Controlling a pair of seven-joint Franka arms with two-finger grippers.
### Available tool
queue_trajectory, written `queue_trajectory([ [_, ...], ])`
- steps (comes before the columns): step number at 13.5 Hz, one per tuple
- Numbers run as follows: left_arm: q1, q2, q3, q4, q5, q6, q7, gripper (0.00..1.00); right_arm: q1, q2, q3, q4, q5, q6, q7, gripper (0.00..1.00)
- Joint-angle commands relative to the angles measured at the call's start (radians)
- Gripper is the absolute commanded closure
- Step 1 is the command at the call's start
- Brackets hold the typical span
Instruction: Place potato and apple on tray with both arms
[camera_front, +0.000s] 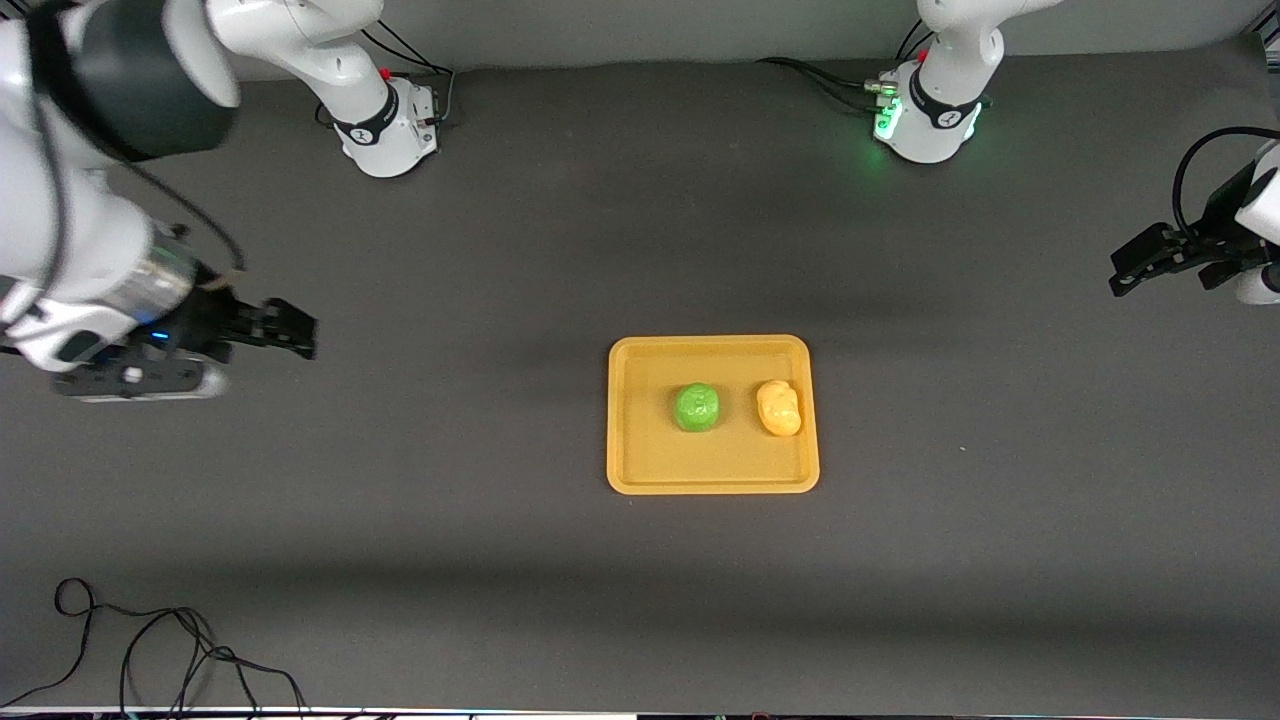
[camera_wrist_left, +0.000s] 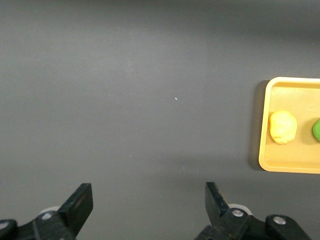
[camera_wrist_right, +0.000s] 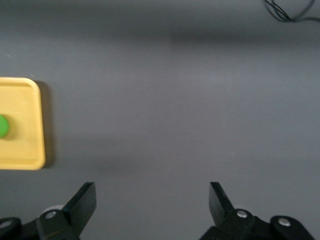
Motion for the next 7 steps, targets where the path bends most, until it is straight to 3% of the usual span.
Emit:
queue_trajectory([
  [1, -0.006, -0.017, -0.004, 0.004, 0.036, -0.007, 0.011, 0.0, -0.063, -0.099, 0.015, -0.13, 0.016, 0.042, -0.065, 0.0],
  [5, -0.008, -0.017, -0.004, 0.004, 0.036, -0.008, 0.011, 0.0, -0.151, -0.106, 0.006, -0.118, 0.002, 0.019, -0.15, 0.0],
  [7, -0.006, -0.017, -0.004, 0.004, 0.036, -0.01, 0.011, 0.0, -0.154, -0.106, -0.046, -0.116, 0.002, 0.016, -0.22, 0.0],
])
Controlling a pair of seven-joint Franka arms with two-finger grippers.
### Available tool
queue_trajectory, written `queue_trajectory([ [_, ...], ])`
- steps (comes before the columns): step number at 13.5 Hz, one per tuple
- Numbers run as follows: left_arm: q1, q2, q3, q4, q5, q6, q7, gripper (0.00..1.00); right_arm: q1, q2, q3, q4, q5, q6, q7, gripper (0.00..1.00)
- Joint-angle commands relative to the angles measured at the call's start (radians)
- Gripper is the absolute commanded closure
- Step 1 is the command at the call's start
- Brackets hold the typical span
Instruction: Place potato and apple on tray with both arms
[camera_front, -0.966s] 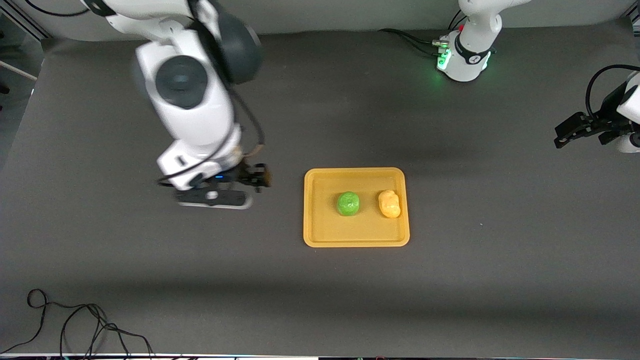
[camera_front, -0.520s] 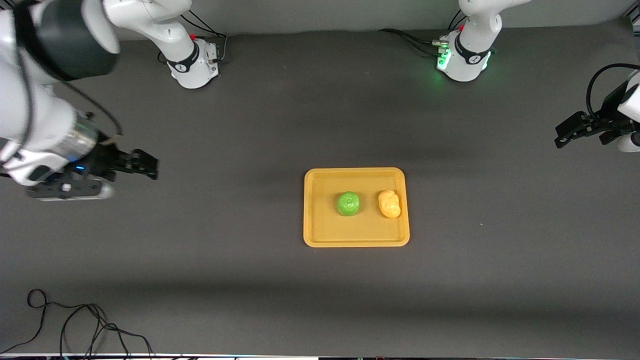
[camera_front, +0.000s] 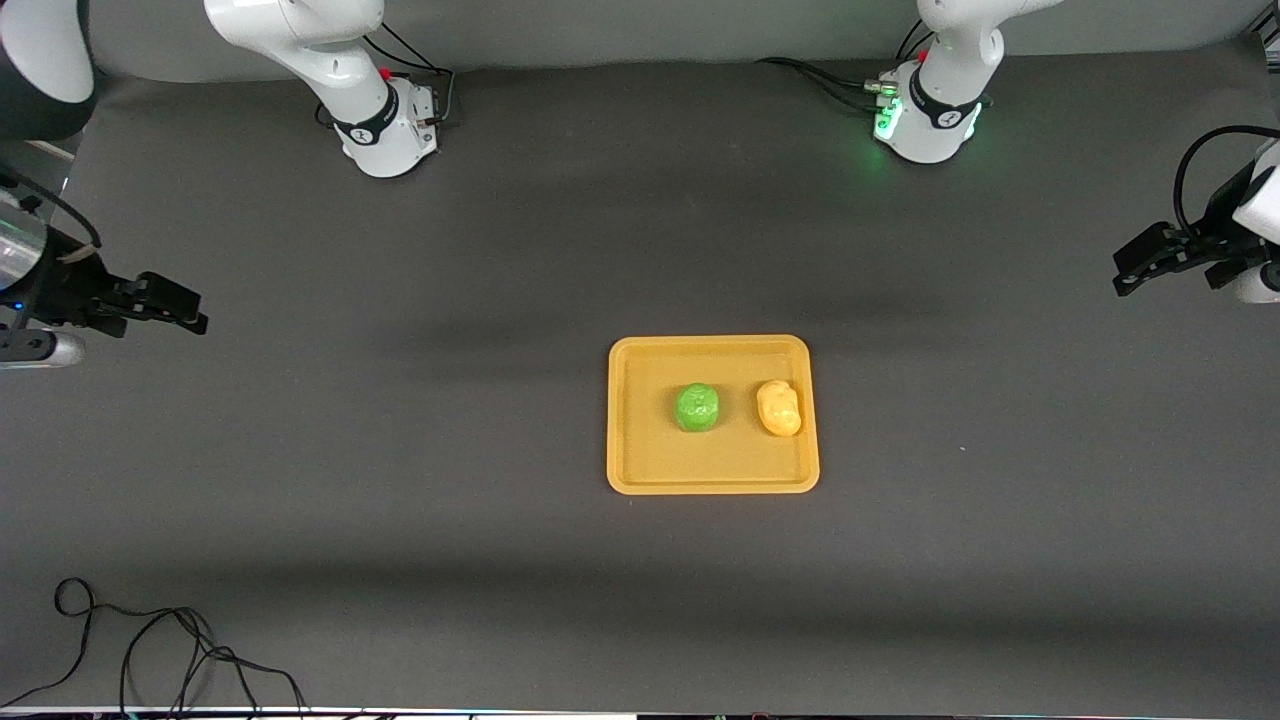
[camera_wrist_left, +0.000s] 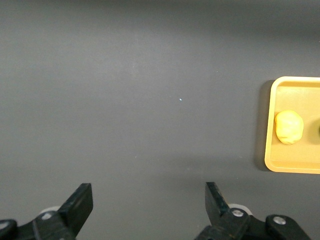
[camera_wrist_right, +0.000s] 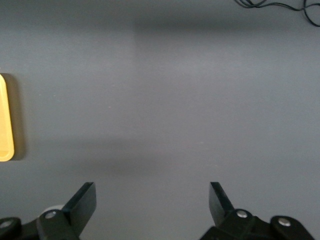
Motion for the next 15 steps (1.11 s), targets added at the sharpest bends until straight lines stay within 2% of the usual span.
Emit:
queue_trajectory([
  [1, -0.008, -0.016, 0.002, 0.001, 0.016, -0.01, 0.01, 0.0, -0.008, -0.023, -0.04, -0.015, 0.002, 0.005, -0.081, 0.0],
  [4, -0.006, -0.016, 0.002, 0.001, 0.016, -0.021, 0.009, 0.0, -0.02, -0.022, -0.031, -0.012, 0.002, -0.005, -0.067, 0.0],
  [5, -0.006, -0.016, 0.002, 0.002, 0.016, -0.021, 0.009, 0.0, -0.055, -0.023, 0.001, -0.01, 0.002, -0.008, -0.055, 0.0],
  [6, -0.006, -0.014, 0.002, 0.002, 0.016, -0.019, 0.009, 0.0, -0.098, -0.025, 0.065, -0.009, 0.002, -0.009, -0.038, 0.0],
  [7, -0.006, -0.014, 0.002, 0.004, 0.016, -0.019, 0.009, 0.0, -0.107, -0.025, 0.074, -0.009, 0.0, -0.009, -0.038, 0.0],
  [15, -0.006, -0.011, 0.002, 0.008, 0.016, -0.022, 0.009, 0.0, -0.108, -0.023, 0.073, 0.003, -0.001, -0.041, -0.038, 0.0],
])
